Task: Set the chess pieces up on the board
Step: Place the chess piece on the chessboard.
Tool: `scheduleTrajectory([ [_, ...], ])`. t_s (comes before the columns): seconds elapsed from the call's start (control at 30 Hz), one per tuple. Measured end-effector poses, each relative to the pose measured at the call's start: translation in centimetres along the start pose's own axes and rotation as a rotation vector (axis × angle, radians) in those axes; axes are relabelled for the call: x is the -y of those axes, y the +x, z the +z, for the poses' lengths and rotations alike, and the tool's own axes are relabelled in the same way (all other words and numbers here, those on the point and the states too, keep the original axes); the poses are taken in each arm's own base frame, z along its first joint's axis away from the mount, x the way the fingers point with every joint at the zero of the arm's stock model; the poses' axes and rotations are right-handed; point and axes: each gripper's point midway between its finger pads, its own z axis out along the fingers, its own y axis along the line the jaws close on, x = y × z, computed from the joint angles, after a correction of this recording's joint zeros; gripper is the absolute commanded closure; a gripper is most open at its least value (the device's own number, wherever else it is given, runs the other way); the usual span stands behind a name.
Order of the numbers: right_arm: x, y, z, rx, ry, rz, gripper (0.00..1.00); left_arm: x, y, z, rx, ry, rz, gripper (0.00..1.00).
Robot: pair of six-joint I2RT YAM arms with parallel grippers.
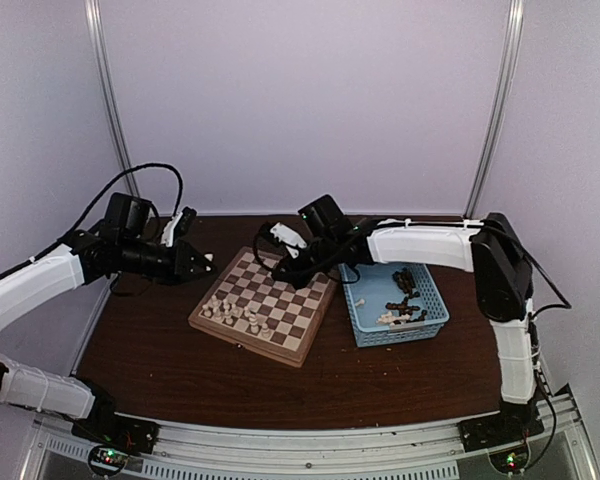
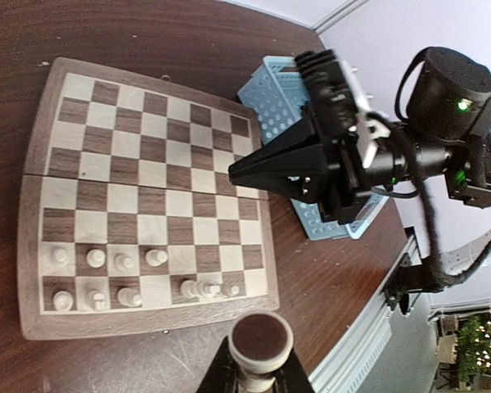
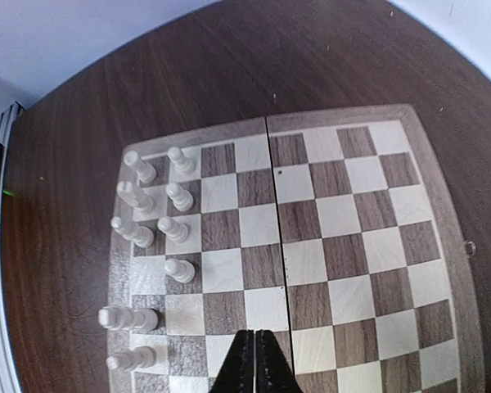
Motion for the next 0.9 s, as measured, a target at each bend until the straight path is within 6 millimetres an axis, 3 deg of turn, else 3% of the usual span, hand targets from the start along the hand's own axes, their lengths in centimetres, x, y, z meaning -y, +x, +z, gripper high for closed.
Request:
scheduleTrajectory([
  [0.07, -0.6, -1.6, -2.2, 0.049, 0.005, -0.014, 0.76, 0.6, -0.2, 0.7, -0.011, 0.052, -0.018, 0.91],
  [0.2, -2.2, -4.0, -6.6, 0.152, 0.011, -0.066, 0.32, 1.0, 0.1, 2.7, -0.074, 0.136, -0.078, 0.9],
  [0.27, -3.1, -4.5, -8.6, 0.192, 0.022, -0.105, 0.22, 1.3, 0.3, 3.5, -0.111, 0.175, -0.104, 0.9],
  [0.37, -4.0, -4.3, -10.5, 0.229, 0.047, -0.174, 0.17, 2.5, 0.0, 4.3, -0.161, 0.246, -0.119, 0.9],
  [0.43, -4.6, -3.4, -10.9, 0.232, 0.052, -0.238, 0.19, 3.5, -0.3, 4.8, -0.188, 0.29, -0.115, 0.9],
  [0.7, -5.1, 1.6, -9.7, 0.187, 0.057, -0.437, 0.2, 7.1, 0.3, 7.9, -0.314, 0.416, -0.087, 0.88],
  [0.8, -5.5, 1.9, -10.0, 0.204, 0.05, -0.488, 0.2, 8.2, 0.9, 8.8, -0.36, 0.45, -0.08, 0.87],
  [0.9, -6.2, 0.8, -10.9, 0.256, 0.04, -0.527, 0.21, 9.3, 1.4, 9.3, -0.4, 0.475, -0.064, 0.87],
])
